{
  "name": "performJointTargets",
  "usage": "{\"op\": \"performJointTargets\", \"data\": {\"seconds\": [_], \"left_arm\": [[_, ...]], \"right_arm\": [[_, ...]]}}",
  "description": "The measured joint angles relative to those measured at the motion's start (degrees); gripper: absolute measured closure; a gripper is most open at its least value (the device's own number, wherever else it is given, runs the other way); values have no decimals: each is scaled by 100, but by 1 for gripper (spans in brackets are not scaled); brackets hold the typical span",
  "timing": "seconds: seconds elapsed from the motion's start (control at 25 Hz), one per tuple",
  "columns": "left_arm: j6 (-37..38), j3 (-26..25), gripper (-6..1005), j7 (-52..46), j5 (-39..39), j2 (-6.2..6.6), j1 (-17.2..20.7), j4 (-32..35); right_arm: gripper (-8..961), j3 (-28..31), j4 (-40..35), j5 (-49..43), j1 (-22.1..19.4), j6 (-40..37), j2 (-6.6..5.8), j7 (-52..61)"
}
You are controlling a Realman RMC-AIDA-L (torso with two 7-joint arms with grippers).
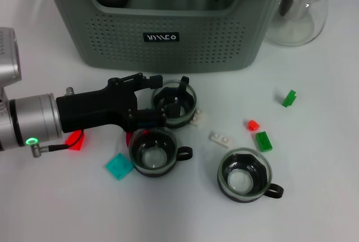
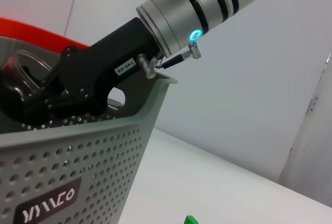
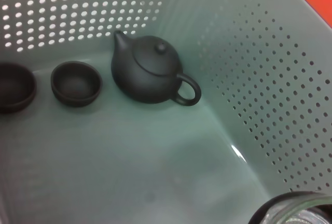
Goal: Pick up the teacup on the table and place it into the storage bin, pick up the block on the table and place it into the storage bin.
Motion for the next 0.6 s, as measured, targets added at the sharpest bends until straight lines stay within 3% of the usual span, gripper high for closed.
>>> {"op": "performJointTargets", "data": {"seconds": [0.6], "left_arm": [[-9,0,140,0,7,-4,11,0]], "right_arm": [[792,-252,11,0,-27,-5,12,69]]}}
